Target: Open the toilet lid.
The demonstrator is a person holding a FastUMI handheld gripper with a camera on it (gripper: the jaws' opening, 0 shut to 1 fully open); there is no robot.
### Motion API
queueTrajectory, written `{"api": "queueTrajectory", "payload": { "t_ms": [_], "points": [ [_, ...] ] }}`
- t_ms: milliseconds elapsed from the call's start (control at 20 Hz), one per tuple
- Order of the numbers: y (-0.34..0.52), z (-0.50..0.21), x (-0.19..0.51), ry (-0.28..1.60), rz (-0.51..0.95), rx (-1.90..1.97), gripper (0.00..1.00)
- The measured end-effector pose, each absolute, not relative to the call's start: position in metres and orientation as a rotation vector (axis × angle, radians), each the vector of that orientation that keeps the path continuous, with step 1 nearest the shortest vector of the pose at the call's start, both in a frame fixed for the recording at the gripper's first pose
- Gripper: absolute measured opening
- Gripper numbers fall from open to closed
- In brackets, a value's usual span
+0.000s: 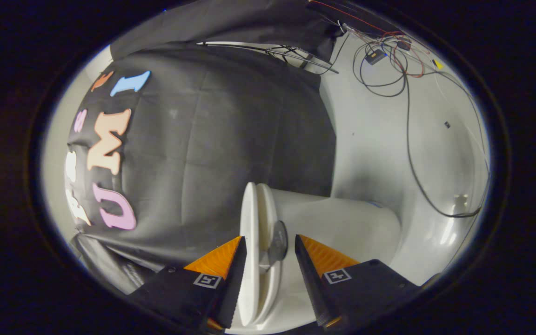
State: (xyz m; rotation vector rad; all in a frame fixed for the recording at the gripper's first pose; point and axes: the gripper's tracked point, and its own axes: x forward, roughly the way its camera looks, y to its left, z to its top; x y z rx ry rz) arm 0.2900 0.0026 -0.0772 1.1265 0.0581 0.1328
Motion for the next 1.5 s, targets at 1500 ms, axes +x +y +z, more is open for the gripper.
{"api": "queueTrajectory", "payload": {
  "t_ms": [1500],
  "points": [
    [0.195, 0.097, 0.245, -0.082, 0.354, 0.487, 0.14]
  ]
}}
